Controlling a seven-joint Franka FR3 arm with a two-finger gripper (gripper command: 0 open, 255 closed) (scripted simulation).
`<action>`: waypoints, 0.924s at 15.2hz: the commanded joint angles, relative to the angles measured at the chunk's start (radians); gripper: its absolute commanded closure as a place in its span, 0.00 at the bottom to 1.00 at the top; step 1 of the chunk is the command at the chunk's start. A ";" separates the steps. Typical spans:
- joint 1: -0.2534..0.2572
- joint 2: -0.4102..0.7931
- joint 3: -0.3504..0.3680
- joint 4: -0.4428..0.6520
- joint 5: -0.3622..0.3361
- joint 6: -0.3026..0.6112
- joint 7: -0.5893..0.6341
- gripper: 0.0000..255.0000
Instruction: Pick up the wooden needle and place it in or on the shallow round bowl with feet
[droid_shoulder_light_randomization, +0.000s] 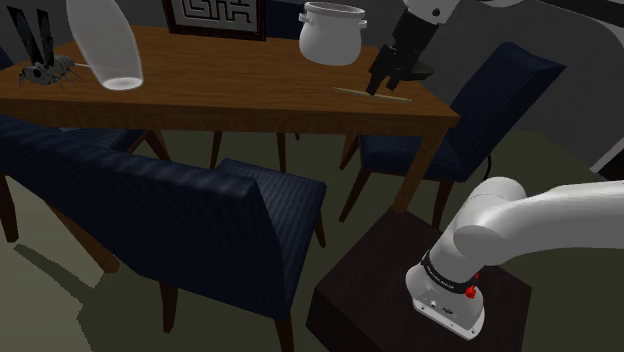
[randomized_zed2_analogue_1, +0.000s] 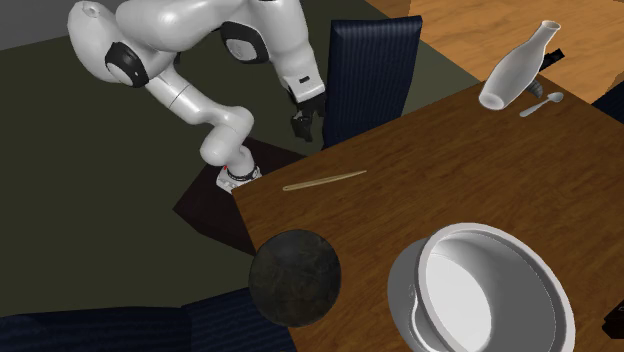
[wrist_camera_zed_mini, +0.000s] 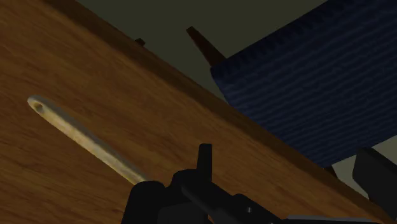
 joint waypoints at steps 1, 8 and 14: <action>0.000 0.000 0.000 0.000 0.000 0.000 0.000 0.00; 0.112 0.242 -0.243 0.197 -0.103 -0.106 -0.526 0.00; 0.172 0.419 -0.355 0.323 -0.133 -0.137 -0.826 0.00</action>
